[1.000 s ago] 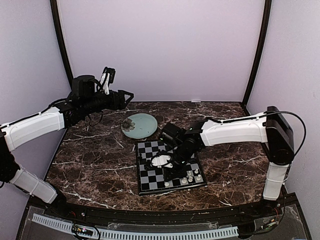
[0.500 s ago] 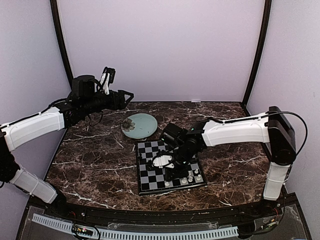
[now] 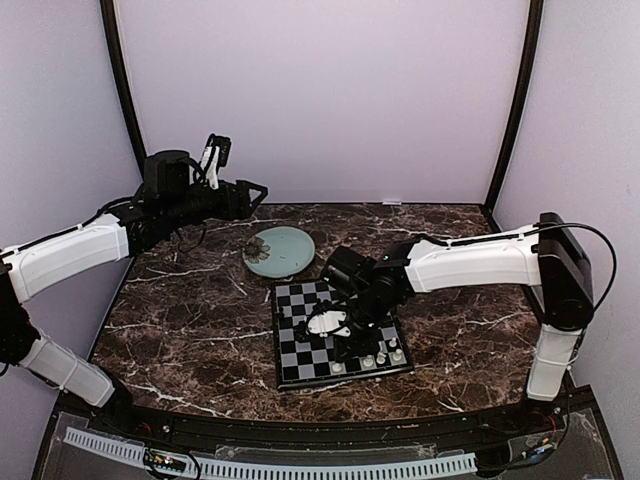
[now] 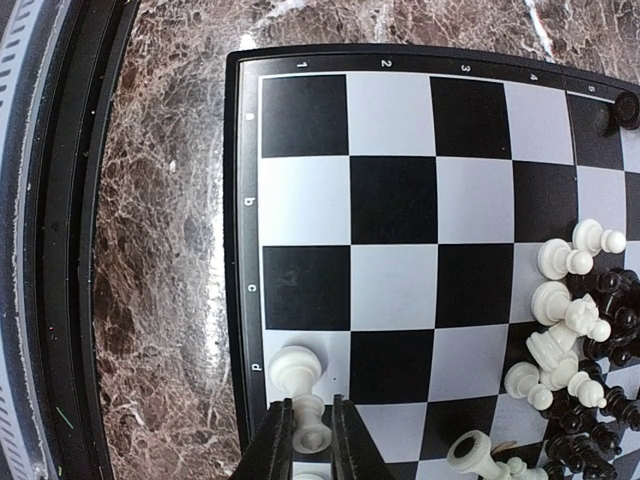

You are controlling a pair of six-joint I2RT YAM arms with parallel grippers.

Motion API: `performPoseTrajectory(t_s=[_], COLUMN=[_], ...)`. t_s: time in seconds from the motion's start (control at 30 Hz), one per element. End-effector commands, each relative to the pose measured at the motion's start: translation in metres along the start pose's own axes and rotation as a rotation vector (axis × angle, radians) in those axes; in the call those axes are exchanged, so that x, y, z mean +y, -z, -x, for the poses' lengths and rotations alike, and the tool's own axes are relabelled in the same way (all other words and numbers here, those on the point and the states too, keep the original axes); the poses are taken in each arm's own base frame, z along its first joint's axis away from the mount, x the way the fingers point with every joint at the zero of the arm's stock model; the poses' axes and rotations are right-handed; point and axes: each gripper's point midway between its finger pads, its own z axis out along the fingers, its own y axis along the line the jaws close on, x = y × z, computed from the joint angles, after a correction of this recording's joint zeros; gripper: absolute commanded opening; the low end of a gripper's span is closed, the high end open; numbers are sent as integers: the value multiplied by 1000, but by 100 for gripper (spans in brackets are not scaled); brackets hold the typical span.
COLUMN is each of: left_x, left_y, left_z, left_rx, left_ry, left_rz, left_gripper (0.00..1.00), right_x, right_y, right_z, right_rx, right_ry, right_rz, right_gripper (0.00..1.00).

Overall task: Set up the chess pieces on the board
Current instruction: Place the queen at d1.

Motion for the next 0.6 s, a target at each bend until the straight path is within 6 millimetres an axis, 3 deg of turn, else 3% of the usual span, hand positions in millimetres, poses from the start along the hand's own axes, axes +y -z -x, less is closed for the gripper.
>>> performPoseTrajectory(t_s=[0.0,0.3,0.57], left_x=[-7,-7,-8], left_y=[11,12,13], left_z=[13,14,15], left_rx=[-33,-37,-38], left_ry=[-3,-5,-5], left_rz=[-20,-19,-21], left_gripper=[80,80,80], right_x=[3,6,7], right_y=[8,5,7], right_z=[5,9,10], right_rx=[-2,-1,-4], right_ry=[17,29,30], right_rz=[-15,-3,0], right_gripper=[15,26,29])
